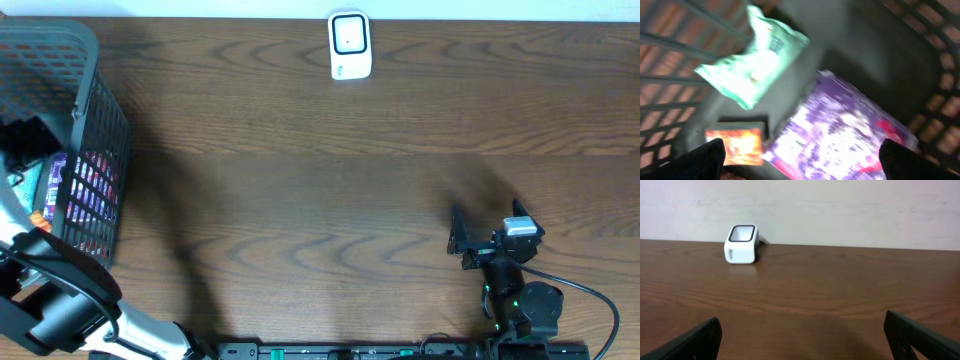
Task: Scan the item barcode
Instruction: 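Grasp the purple snack bag in the basket with the left gripper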
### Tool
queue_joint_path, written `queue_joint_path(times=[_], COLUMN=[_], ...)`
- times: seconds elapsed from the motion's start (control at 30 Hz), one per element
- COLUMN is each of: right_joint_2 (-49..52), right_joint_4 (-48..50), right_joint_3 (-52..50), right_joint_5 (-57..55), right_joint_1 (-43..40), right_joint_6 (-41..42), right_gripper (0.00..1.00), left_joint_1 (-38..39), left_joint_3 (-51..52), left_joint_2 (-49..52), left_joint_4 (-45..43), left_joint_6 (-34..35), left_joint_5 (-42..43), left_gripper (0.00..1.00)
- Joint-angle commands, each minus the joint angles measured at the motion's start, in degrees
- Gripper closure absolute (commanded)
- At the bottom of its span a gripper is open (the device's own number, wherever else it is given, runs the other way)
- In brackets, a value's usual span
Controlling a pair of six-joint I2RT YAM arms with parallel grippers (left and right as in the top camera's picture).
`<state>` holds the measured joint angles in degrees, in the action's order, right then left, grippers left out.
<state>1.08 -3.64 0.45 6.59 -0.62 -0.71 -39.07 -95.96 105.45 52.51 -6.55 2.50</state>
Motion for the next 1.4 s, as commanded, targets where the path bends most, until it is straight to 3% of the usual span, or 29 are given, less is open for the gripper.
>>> queue_joint_path(times=[0.0, 0.3, 0.63, 0.8, 0.93, 1.0, 1.07, 1.1, 1.2, 1.37], right_joint_2=[-0.15, -0.15, -0.15, -0.15, -0.15, -0.15, -0.15, -0.15, -0.15, -0.15], right_joint_4=[-0.22, -0.22, -0.22, -0.22, -0.22, -0.22, -0.22, -0.22, -0.22, -0.22], right_joint_3=[-0.13, -0.13, -0.13, -0.13, -0.13, -0.13, -0.13, -0.13, -0.13, -0.13], right_joint_5=[-0.26, -0.26, -0.26, -0.26, -0.26, -0.26, -0.26, -0.26, -0.26, -0.26], right_joint_1=[-0.68, -0.68, -0.68, -0.68, -0.68, -0.68, -0.68, -0.68, -0.68, -0.68], right_joint_6=[-0.66, -0.66, -0.66, -0.66, -0.66, -0.66, -0.66, -0.66, -0.66, -0.66], right_gripper=[0.01, 0.01, 0.01, 0.01, 0.01, 0.01, 0.01, 0.01, 0.01, 0.01], left_joint_1=[1.92, 3.28, 3.32, 3.30, 3.30, 3.30, 3.28, 3.21, 2.99, 2.82], left_joint_3=[0.61, 8.11, 17.75, 20.00, 20.00, 20.00, 19.98, 19.98, 18.62, 13.22], left_joint_2=[0.24, 0.28, 0.33, 0.68, 0.98, 0.98, 0.94, 0.83, 0.07, -5.01], left_joint_4=[0.83, 1.18, -4.96, -7.43, -7.74, -8.31, -8.96, -9.25, -9.29, -9.07], left_joint_6=[-1.99, -1.99, -1.99, -1.99, -1.99, -2.01, -1.99, -1.99, -1.86, 3.91], left_joint_5=[1.55, 1.60, 4.59, 4.57, 4.57, 4.57, 4.57, 4.57, 4.59, 4.59], left_gripper=[0.01, 0.01, 0.01, 0.21, 0.29, 0.46, 0.85, 0.92, 0.93, 0.93])
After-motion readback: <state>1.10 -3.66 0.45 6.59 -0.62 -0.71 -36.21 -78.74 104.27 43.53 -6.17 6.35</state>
